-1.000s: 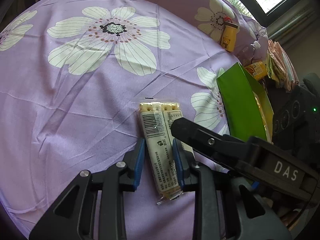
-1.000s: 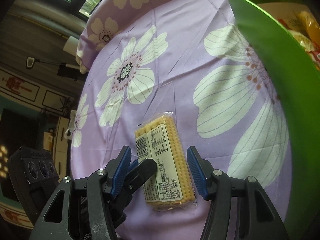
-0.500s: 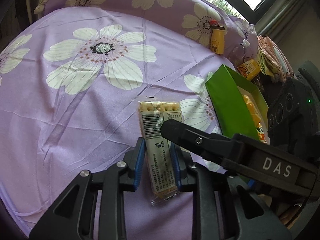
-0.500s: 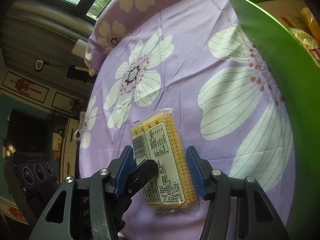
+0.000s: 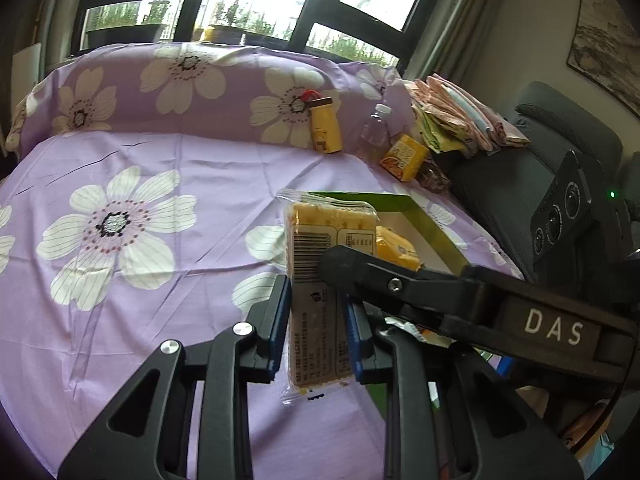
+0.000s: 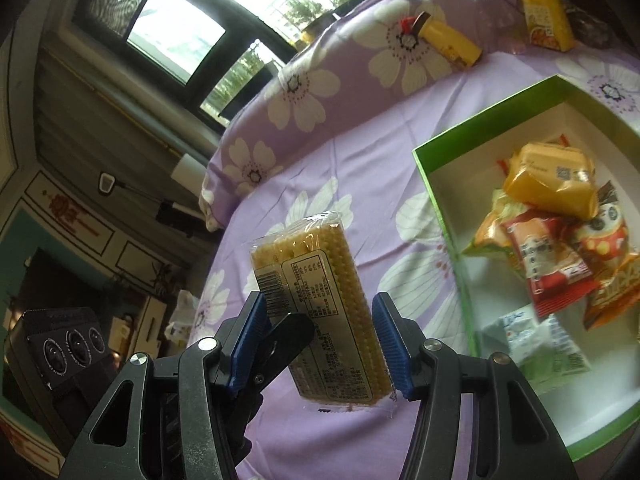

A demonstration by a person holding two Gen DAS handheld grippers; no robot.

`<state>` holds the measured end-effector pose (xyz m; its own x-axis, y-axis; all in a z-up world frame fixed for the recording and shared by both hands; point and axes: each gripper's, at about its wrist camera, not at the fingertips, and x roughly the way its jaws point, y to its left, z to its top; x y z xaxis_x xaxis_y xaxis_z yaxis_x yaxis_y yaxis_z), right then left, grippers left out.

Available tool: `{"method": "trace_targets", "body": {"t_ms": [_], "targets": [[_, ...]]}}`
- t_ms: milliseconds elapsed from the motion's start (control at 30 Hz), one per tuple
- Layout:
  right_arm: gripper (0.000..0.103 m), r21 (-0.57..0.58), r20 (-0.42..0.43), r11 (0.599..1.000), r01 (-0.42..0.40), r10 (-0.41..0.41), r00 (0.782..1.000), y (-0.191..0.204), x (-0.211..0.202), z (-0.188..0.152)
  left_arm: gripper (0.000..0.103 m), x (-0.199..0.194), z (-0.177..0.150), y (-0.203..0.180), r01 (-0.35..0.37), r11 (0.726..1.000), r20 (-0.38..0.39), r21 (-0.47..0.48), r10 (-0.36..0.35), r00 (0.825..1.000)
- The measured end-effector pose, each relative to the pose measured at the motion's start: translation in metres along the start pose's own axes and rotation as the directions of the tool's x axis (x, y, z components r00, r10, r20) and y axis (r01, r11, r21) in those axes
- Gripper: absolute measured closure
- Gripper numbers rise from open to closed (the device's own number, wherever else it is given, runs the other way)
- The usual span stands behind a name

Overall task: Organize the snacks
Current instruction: 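Lift the cracker pack and carry it over the green box, then lower the cracker pack into the box and open the right gripper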

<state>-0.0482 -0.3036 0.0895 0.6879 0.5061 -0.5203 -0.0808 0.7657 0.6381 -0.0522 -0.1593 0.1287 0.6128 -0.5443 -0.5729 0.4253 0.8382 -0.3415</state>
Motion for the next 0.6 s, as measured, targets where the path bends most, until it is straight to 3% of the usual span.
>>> {"method": "trace_targets", "body": {"t_ms": [233,600], "targets": [[0.045,0.075,0.094,0.994,0.079,-0.086,0.992,-0.032,-0.035,0.009,0.08,0.03,0.006,-0.037,0.099,0.993,-0.05,0.057,-0.096,0.994],[0.045,0.219,0.117,0.963,0.156,-0.185,0.976,-0.078,-0.054,0.015,0.08,0.076,0.004,-0.063,0.189,0.98,-0.165,0.061,-0.177,0.97]]}}
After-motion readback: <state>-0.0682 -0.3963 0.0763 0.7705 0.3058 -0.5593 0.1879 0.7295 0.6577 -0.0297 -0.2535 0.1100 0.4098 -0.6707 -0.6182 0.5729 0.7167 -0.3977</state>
